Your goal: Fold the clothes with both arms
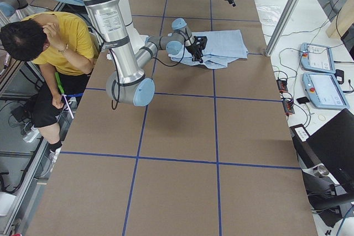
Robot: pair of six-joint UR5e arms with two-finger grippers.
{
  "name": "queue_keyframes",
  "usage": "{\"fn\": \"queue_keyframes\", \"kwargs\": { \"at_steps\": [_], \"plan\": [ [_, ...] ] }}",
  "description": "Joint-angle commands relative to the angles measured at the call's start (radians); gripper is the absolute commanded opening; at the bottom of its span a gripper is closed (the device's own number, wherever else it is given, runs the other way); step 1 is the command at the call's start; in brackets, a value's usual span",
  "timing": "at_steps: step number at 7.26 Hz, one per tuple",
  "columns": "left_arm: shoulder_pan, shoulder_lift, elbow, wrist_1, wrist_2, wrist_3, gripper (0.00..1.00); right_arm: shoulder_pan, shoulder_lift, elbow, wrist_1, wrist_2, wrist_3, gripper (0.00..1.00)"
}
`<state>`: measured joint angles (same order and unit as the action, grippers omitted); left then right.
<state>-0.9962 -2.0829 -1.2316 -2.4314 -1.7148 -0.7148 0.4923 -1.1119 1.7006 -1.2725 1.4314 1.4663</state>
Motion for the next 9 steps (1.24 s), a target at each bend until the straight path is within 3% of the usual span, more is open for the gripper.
{"fn": "queue_keyframes", "kwargs": {
  "at_steps": [1,2,4,7,8,9],
  "plan": [
    [0.001,0.001,0.0,0.0,-0.005,0.0,1.0,0.021,0.015,0.002,-0.014,0.073,-0.024,1.0],
    [0.001,0.006,0.0,0.0,-0.014,0.0,1.0,0.04,0.042,0.001,-0.022,0.133,-0.062,1.0],
    [0.001,0.024,-0.022,0.0,-0.02,0.0,1.0,0.011,0.24,-0.016,-0.294,0.133,-0.167,1.0],
    [0.001,0.032,-0.031,0.0,-0.02,-0.002,1.0,-0.108,0.354,-0.083,-0.485,0.127,-0.344,1.0],
    [0.001,0.032,-0.032,0.0,-0.02,-0.002,1.0,-0.132,0.391,-0.146,-0.511,0.123,-0.386,0.98],
    [0.001,0.032,-0.032,0.0,-0.02,-0.002,1.0,-0.15,0.4,-0.185,-0.516,0.106,-0.443,0.88]
  ]
}}
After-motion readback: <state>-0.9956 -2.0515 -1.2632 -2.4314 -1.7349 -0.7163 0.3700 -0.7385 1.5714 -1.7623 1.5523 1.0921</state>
